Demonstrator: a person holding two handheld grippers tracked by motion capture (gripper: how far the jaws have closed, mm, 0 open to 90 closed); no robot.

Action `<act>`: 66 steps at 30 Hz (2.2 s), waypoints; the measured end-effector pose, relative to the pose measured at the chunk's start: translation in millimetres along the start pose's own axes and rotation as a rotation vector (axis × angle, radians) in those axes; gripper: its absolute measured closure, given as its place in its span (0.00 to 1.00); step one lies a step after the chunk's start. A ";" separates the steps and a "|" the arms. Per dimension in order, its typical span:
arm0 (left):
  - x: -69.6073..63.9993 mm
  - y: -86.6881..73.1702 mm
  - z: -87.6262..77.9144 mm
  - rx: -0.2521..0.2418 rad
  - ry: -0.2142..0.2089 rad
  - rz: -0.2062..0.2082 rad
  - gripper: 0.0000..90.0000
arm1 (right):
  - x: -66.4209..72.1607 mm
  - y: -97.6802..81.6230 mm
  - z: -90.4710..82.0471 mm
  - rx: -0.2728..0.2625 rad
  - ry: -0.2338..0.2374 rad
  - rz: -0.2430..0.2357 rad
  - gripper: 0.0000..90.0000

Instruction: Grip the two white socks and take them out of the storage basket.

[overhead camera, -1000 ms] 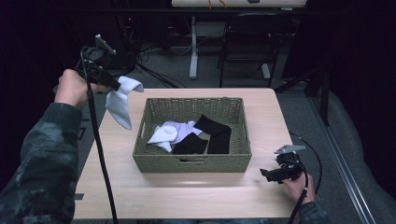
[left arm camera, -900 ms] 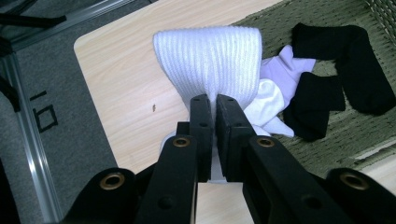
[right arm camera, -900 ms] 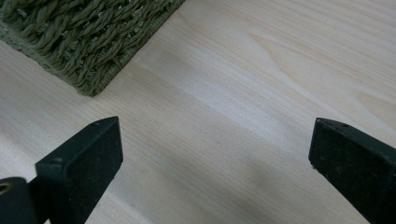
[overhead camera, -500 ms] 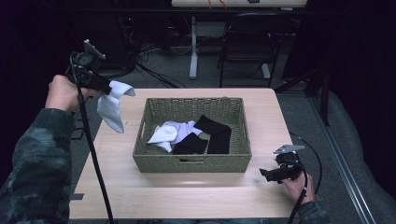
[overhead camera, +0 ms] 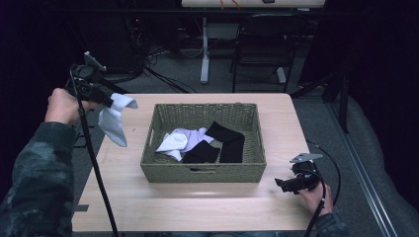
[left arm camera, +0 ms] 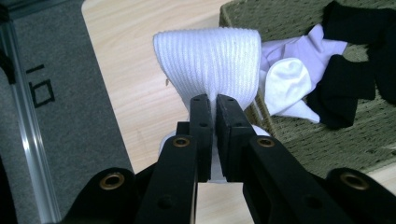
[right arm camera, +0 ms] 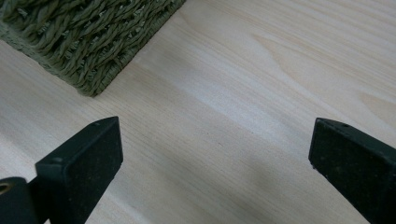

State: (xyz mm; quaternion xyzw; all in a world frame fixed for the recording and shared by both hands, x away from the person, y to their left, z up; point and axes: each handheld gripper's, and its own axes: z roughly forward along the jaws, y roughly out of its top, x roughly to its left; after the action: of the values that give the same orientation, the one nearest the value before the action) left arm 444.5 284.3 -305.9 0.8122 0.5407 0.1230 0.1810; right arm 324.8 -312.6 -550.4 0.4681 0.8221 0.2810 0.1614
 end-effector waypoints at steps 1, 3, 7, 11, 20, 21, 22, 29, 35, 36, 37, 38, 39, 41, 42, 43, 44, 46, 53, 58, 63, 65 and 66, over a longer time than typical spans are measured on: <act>1.0 -1.4 2.1 0.000 -0.002 -0.003 0.95 | 0.0 0.1 -0.3 0.004 -0.004 -0.004 0.02; 3.4 -5.7 8.3 0.011 -0.003 -0.012 0.95 | 0.3 0.0 -0.1 0.003 -0.003 -0.004 0.02; 8.0 -12.9 20.1 0.026 -0.009 -0.025 0.95 | 0.0 -0.9 -1.0 0.000 -0.006 0.002 0.03; 9.7 -18.9 33.9 0.048 -0.008 -0.038 0.95 | -0.4 -1.3 -2.1 0.007 -0.006 0.002 0.02; 12.0 -31.5 67.1 0.079 -0.037 -0.059 0.95 | 0.6 -0.5 -0.4 -0.003 -0.004 0.003 0.03; 12.5 -33.1 72.1 0.085 -0.037 -0.063 0.95 | 0.6 -0.4 -0.5 -0.002 -0.005 0.002 0.03; 13.1 -34.2 75.2 0.087 -0.041 -0.065 0.95 | 0.6 -0.4 -0.5 -0.003 -0.003 0.002 0.03; 17.6 -45.2 103.5 0.112 -0.061 -0.094 0.95 | 0.2 -0.9 -0.5 -0.004 -0.004 0.002 0.03; 19.3 -55.2 126.2 0.143 -0.081 -0.118 0.95 | 0.4 -1.0 -0.1 -0.004 0.000 0.006 0.03; 19.5 -56.6 129.3 0.145 -0.084 -0.121 0.95 | 0.4 -0.9 -0.1 -0.002 -0.002 0.004 0.03; 19.3 -58.8 134.4 0.147 -0.085 -0.132 0.94 | 0.5 -0.8 -0.2 0.000 -0.003 0.003 0.03; 19.7 -60.4 138.2 0.151 -0.088 -0.137 0.94 | 0.5 -0.8 -0.2 0.000 -0.002 0.003 0.03; 20.1 -61.9 141.9 0.154 -0.089 -0.135 0.94 | 0.5 -0.8 -0.2 -0.001 -0.002 0.003 0.03; 20.2 -64.5 147.8 0.154 -0.087 -0.143 0.94 | 0.5 -0.9 -0.1 -0.002 0.002 0.006 0.03; 20.4 -65.8 150.7 0.160 -0.092 -0.147 0.94 | 0.4 -1.0 0.1 -0.002 0.002 0.006 0.03; 20.4 -67.5 154.5 0.162 -0.090 -0.152 0.93 | 0.3 -1.0 0.1 -0.003 0.003 0.006 0.03; 20.3 -68.9 157.6 0.165 -0.092 -0.157 0.93 | 0.3 -1.0 0.2 -0.002 0.003 0.006 0.03; 20.8 -71.0 162.3 0.170 -0.092 -0.158 0.93 | 0.3 -1.0 0.6 -0.004 0.002 0.005 0.03; 19.4 -80.5 185.8 0.190 -0.095 -0.185 0.90 | 0.3 -1.0 0.5 -0.005 0.003 0.005 0.03; 22.9 -84.5 187.5 0.193 -0.093 -0.206 0.71 | -0.3 -1.3 0.0 -0.002 0.005 0.005 0.03; 26.9 -79.2 161.3 0.133 -0.048 -0.219 0.37 | -0.1 -1.4 0.4 -0.004 0.003 0.007 0.03; 28.3 -74.6 147.0 0.108 -0.041 -0.218 0.25 | 0.1 -1.1 0.3 -0.003 0.004 0.005 0.03; 28.5 -71.6 139.0 0.096 -0.037 -0.214 0.22 | 0.4 -1.0 0.2 -0.004 0.002 0.005 0.03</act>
State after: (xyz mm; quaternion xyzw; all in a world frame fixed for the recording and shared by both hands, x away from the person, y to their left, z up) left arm 450.7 313.4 -462.1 0.7596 0.6263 0.0621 0.1640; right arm 324.0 -312.7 -551.2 0.4695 0.8205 0.2836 0.1609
